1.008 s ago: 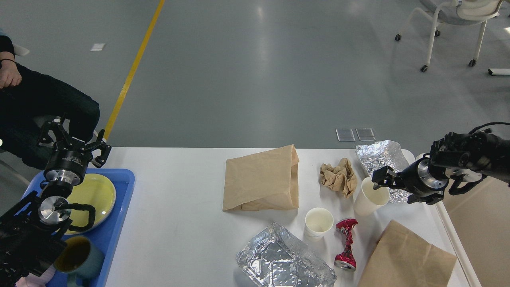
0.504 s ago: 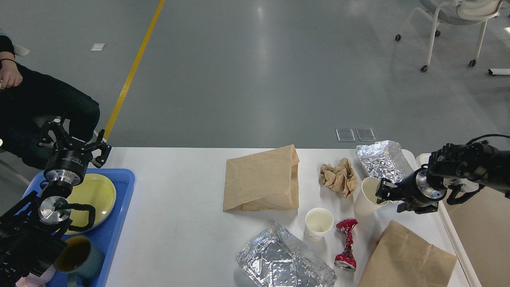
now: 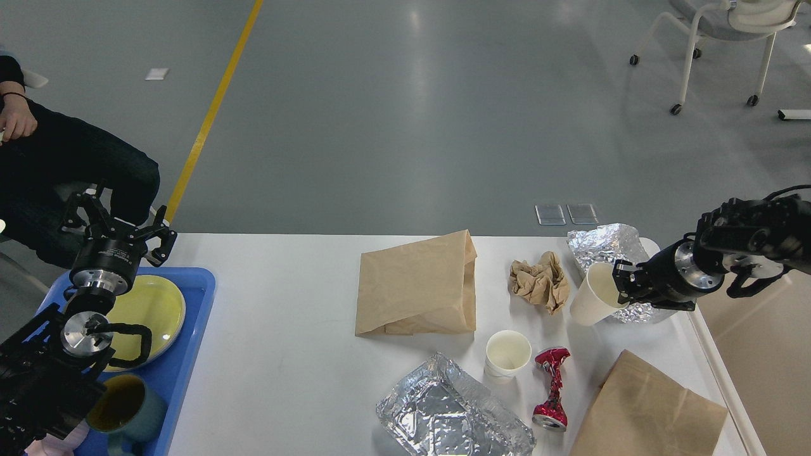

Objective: Tidy desktop
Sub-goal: 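Lift the cup with the right gripper and drop it into the white bin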

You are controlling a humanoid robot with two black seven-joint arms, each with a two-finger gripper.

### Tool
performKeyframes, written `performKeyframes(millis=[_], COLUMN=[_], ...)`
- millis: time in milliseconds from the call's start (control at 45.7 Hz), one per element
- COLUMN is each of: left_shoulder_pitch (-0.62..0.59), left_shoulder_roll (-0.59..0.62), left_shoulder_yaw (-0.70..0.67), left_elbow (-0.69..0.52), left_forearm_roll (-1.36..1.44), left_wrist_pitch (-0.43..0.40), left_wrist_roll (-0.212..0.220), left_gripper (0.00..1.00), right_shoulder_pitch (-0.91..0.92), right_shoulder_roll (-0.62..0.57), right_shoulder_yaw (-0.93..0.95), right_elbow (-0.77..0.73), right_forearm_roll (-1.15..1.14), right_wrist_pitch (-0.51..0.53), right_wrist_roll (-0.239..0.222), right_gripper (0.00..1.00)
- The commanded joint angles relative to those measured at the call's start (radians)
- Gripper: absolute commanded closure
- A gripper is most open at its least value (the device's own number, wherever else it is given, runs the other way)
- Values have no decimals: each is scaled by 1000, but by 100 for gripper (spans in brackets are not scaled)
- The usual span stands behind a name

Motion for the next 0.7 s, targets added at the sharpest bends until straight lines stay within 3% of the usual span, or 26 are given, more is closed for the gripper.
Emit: performKeyframes(millis=[0,460,679], left_shoulder_pitch=[0,0,0], left_shoulder_roll=[-1,0,0], left_shoulder_yaw=[0,0,0], left_elbow=[0,0,0], left_forearm_roll=[0,0,0], left_wrist_pitch=[0,0,0], left_wrist_roll=[0,0,0], left_gripper=[3,3,3], right_shoulder_pitch=[66,575,623], right_shoulder_roll=[-44,-274,-313], right_shoulder_yaw=[3,-6,-31], right_elbow=[15,15,-38], right_forearm_roll=[-1,-10,-20], right_wrist_pitch=[49,390,401], right_wrist_roll=[2,2,1], right_gripper=[100,100,100])
